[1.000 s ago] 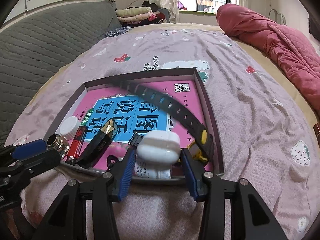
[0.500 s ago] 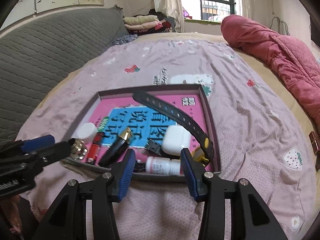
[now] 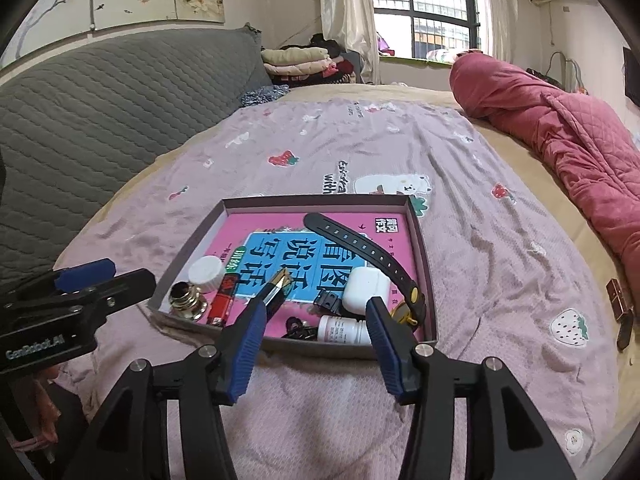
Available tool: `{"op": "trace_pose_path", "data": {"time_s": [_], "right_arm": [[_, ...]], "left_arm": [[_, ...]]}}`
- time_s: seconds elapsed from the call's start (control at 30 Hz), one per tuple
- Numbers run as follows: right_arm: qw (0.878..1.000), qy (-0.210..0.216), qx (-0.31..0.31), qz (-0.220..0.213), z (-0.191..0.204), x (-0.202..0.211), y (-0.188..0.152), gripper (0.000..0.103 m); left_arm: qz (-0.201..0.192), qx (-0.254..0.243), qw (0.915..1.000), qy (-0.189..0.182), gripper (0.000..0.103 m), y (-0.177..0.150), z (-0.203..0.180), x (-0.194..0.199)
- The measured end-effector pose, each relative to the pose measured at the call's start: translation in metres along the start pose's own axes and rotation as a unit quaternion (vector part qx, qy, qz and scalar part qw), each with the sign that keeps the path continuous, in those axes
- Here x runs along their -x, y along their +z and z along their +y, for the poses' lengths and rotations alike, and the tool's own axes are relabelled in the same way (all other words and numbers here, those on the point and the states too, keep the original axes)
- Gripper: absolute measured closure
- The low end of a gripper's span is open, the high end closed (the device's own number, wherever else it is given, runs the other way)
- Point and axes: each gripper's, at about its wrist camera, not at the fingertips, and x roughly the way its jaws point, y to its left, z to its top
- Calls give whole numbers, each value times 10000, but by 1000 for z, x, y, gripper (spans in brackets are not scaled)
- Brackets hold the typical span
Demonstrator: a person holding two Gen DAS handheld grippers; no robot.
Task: Organize rigid objects
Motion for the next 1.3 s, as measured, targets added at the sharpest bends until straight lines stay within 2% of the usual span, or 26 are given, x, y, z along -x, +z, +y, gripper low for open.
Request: {"op": "trace_pose_path", "data": {"time_s": [0.13, 0.5, 0.63, 0.93, 1.3], "right_arm": [[9999, 92, 35, -79, 2, 15, -4, 45], [9995, -25, 203, -239, 12, 38, -15, 44], [9993, -23, 230, -296, 16, 43, -22, 44], [9986, -225, 328, -348, 16, 42, -30, 43], [9994, -209, 245, -140, 9, 23, -47, 43]], "left_arm": [[-23, -52, 10000, 16, 30, -10, -2, 6], [-78, -30, 9999, 86, 26, -24, -9, 22], [40, 13, 9999, 130, 26, -28, -9, 20], [52, -45, 9994, 337, 26, -37, -9, 18], [329, 279, 9982, 427, 26, -59, 2, -3]]}}
